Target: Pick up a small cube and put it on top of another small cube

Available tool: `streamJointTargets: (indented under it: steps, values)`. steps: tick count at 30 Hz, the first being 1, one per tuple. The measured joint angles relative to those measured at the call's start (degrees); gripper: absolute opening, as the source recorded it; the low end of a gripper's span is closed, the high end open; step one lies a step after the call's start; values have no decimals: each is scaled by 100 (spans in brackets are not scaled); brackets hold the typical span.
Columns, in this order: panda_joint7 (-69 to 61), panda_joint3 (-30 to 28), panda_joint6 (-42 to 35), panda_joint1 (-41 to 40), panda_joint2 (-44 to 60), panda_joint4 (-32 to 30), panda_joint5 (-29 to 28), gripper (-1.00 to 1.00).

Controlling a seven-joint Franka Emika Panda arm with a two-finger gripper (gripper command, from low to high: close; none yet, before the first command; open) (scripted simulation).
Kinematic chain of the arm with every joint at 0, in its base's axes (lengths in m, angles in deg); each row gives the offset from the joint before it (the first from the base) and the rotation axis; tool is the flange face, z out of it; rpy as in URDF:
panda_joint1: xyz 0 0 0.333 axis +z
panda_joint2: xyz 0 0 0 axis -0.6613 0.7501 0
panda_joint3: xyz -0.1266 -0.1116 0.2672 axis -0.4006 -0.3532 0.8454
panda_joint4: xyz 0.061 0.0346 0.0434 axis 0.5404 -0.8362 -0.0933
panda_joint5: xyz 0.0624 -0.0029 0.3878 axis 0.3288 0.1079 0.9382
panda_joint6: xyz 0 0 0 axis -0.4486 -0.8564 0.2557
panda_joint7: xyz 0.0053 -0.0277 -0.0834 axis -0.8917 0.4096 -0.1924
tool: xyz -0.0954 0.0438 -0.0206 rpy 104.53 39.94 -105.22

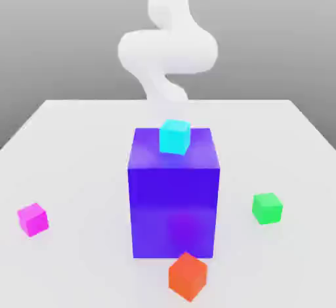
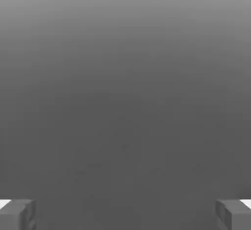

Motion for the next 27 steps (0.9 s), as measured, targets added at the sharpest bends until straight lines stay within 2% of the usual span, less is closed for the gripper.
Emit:
streamJointTargets:
  steps: [12,18,23,27]
  values:
    - [-598,-1533,1278,-479,2519,-924,660,0]
    - [-939,-2111,1901,-985,3777,-1376,1052,0]
    - [-1090,-2370,2440,-1517,4784,-1762,1189,0]
    - [-1551,-2006,2883,-1901,5469,-1710,1779,0]
